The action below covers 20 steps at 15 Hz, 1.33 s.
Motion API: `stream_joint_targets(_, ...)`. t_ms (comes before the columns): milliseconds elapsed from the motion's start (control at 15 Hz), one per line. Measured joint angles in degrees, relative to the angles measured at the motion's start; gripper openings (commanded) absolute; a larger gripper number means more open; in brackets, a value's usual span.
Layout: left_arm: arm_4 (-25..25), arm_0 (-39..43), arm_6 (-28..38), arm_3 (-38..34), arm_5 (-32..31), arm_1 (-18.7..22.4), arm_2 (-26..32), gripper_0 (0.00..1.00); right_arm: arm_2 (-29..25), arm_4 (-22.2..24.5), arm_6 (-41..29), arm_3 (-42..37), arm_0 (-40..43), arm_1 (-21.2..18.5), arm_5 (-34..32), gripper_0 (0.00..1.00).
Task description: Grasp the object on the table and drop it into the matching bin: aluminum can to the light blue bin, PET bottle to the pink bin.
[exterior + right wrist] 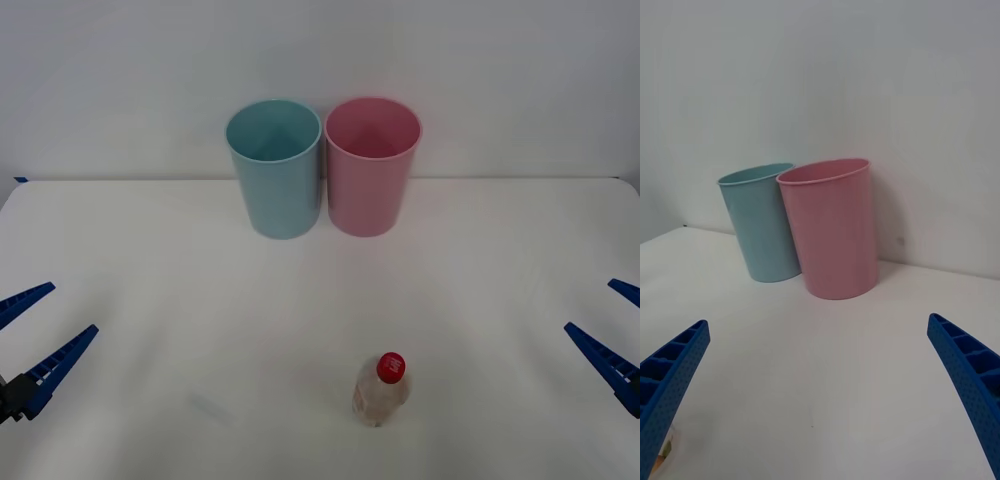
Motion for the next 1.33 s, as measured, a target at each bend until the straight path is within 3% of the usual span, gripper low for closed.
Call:
stream_joint_targets(533, 0.00, 0.00, 0.00, 0.00, 0.00, 0.00, 0.00, 1.00, 0.85, -0.79, 0.09, -0.26, -0.65, 0.60, -0.95, 1.00)
stream_joint_targets(1333, 0.00, 0.00, 0.00, 0.00, 0.00, 0.00, 0.00, 1.00, 10.24, 0.28, 6.31, 3.26, -0.38, -10.30, -5.93, 1.00)
